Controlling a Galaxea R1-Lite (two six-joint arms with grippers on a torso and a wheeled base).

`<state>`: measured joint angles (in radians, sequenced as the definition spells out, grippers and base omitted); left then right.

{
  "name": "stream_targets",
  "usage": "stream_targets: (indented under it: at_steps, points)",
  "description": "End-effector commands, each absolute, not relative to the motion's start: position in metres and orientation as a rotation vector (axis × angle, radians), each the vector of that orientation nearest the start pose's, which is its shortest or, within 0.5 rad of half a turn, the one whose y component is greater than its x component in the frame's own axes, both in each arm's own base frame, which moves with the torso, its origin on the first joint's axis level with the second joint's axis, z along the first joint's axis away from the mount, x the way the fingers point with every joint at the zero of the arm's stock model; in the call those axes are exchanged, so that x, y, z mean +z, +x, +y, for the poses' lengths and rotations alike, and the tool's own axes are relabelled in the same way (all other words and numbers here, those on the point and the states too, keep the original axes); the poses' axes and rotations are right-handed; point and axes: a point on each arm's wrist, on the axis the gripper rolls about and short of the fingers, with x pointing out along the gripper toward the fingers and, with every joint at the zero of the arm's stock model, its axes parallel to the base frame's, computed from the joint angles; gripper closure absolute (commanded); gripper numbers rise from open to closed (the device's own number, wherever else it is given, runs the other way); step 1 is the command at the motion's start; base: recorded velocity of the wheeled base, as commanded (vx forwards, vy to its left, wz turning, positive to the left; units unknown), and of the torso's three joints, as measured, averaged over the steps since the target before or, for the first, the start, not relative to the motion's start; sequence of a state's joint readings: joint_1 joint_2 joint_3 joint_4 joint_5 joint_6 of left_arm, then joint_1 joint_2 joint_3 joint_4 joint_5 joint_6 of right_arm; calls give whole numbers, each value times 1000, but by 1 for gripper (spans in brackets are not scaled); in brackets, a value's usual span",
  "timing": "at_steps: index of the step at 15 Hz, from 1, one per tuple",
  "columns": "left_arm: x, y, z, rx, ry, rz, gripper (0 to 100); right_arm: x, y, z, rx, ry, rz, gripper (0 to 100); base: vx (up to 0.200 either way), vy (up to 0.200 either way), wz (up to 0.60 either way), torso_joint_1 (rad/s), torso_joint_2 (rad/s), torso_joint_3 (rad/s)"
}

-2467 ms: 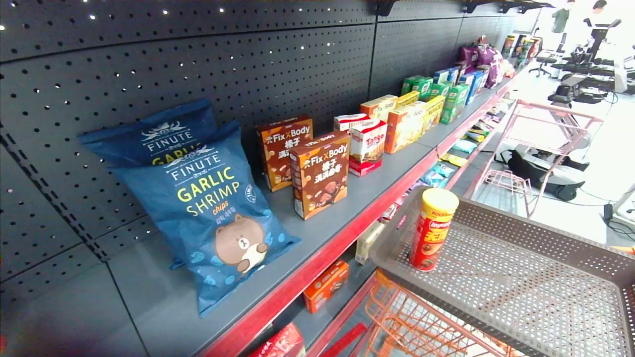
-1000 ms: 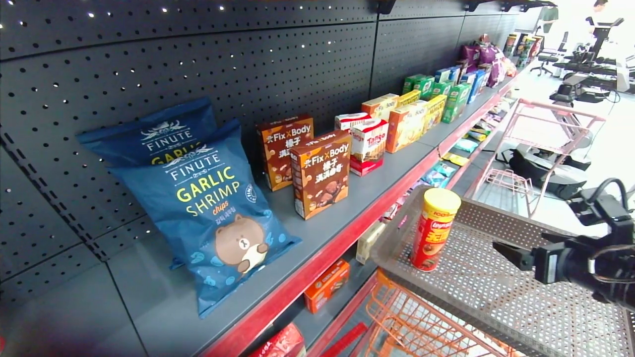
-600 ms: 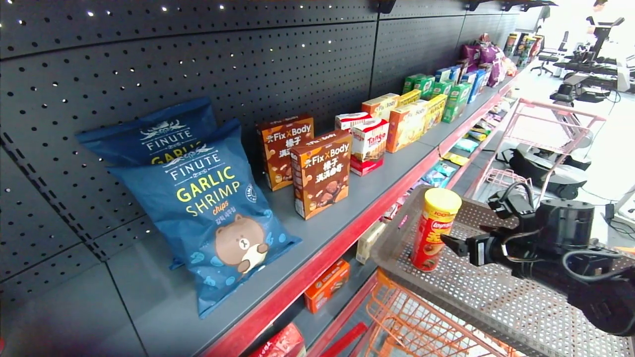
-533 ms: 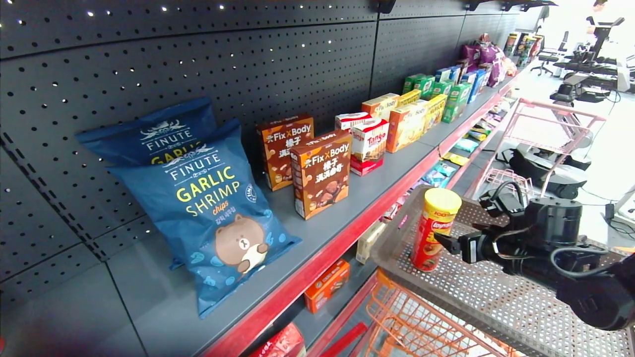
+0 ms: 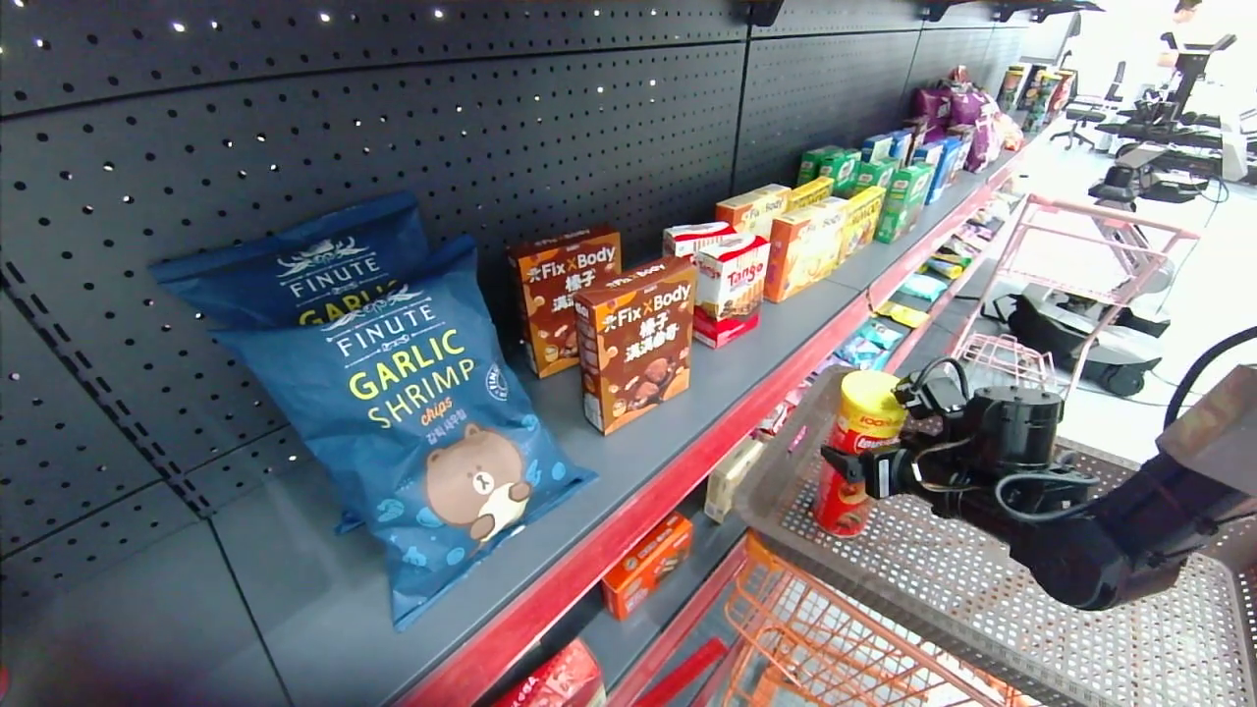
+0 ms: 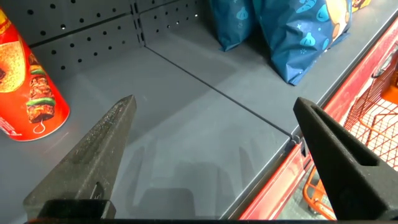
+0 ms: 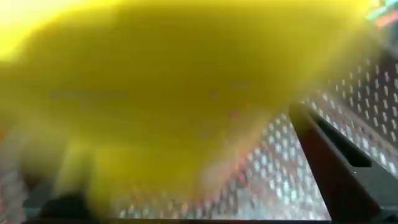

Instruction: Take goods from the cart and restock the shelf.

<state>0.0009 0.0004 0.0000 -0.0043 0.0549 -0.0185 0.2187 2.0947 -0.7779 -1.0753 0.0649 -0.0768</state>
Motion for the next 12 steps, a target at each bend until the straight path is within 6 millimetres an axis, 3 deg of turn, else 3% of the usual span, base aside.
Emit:
stream_targets:
  at_steps: [1,5,6,8,12]
  points:
    - [76,-23,1,57,-19,-5,0,63,376,86,302,-93,227,0,0,0,0,0,0,0]
    - [76,-23,1,57,-19,-5,0,58,378,84,346,-79,233,0,0,0,0,0,0,0]
    - [76,-23,1,57,-19,-5,0,62,379,83,366,-72,201,100,0,0,0,0,0,0]
    - [76,-23,1,57,-19,-5,0,67,377,83,372,-71,174,100,0,0,0,0,0,0]
    - [76,-23,1,57,-20,-5,0,82,348,76,369,-43,178,100,0,0,0,0,0,0]
